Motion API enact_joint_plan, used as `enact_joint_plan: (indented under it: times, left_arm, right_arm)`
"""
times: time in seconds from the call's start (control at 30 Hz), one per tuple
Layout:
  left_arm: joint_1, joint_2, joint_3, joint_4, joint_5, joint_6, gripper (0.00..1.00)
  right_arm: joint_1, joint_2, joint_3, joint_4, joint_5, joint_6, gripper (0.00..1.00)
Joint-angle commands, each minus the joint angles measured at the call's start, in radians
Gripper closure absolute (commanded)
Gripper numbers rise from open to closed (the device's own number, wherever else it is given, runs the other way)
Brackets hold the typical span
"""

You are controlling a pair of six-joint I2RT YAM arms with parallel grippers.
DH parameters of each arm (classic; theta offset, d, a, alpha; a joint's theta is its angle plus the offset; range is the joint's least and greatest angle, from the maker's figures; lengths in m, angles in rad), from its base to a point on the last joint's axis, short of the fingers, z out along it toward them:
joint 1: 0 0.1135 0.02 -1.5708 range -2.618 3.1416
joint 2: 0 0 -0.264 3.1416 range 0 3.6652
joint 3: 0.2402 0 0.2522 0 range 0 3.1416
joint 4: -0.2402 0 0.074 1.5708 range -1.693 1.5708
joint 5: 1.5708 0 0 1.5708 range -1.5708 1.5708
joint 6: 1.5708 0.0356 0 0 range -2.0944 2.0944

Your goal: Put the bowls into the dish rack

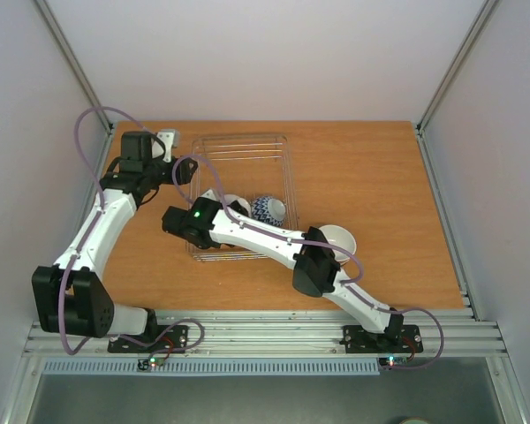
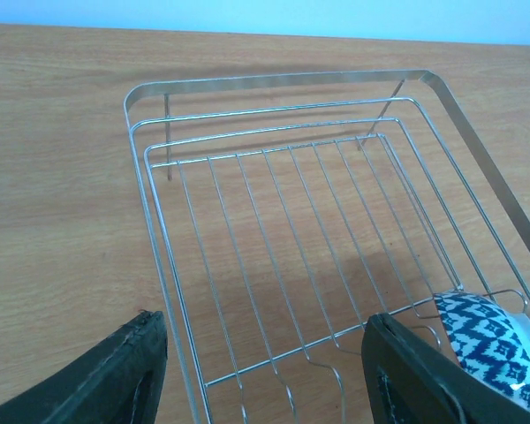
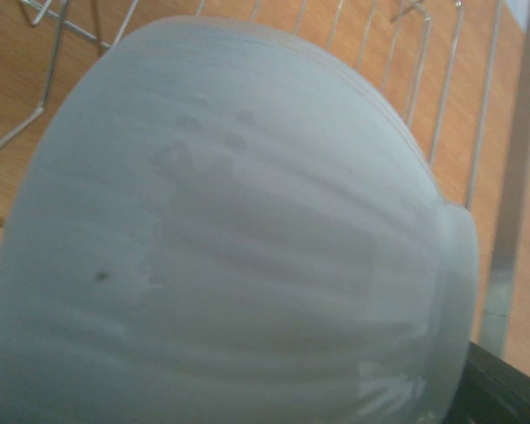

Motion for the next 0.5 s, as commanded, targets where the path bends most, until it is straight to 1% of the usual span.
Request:
enact_joint_plan:
  times: [0.0,0.07,0.1,0.13,0.2,0.27,0.3,0.33,0.43,0.47]
  left_arm:
    - [0.014,-0.035,0.004,0.035,-0.001,0.007,0.39]
    - [0.015,-0.036,0.004,0.034,0.003,0.006,0.39]
    - [0.016,-0.037,0.004,0.034,0.004,0.005,0.39]
    - [0.016,-0.037,0.004,0.034,0.005,0.007,0.39]
    - [0.016,-0.037,0.002,0.036,0.007,0.007,0.39]
    - [0.016,-0.037,0.003,0.035,0.009,0.007,0.39]
    - [0.016,-0.037,0.002,0.036,0.011,0.007,0.39]
    - [0.016,-0.037,0.000,0.037,0.014,0.007,0.39]
    - [0.016,-0.037,-0.002,0.040,0.020,0.004,0.39]
    - [0.016,-0.037,-0.002,0.040,0.022,0.004,0.39]
  right_arm:
    - [-0.015,0.081,0.068,0.031,-0.010,-0.011,0.12]
    - [-0.016,0.093,0.079,0.033,-0.004,-0.014,0.10]
    - [-0.016,0.096,0.081,0.036,0.000,-0.015,0.06]
    - [-0.016,0.100,0.083,0.037,0.005,-0.014,0.05]
    - [-0.017,0.104,0.083,0.038,0.014,-0.010,0.04]
    - [-0.019,0.109,0.083,0.036,0.021,-0.005,0.08]
    - [-0.019,0.110,0.083,0.035,0.026,-0.002,0.11]
    - [-0.020,0.111,0.083,0.032,0.031,0.001,0.16]
    - [-0.019,0.107,0.083,0.024,0.050,0.016,0.35]
    - [-0.019,0.103,0.083,0.021,0.060,0.023,0.46]
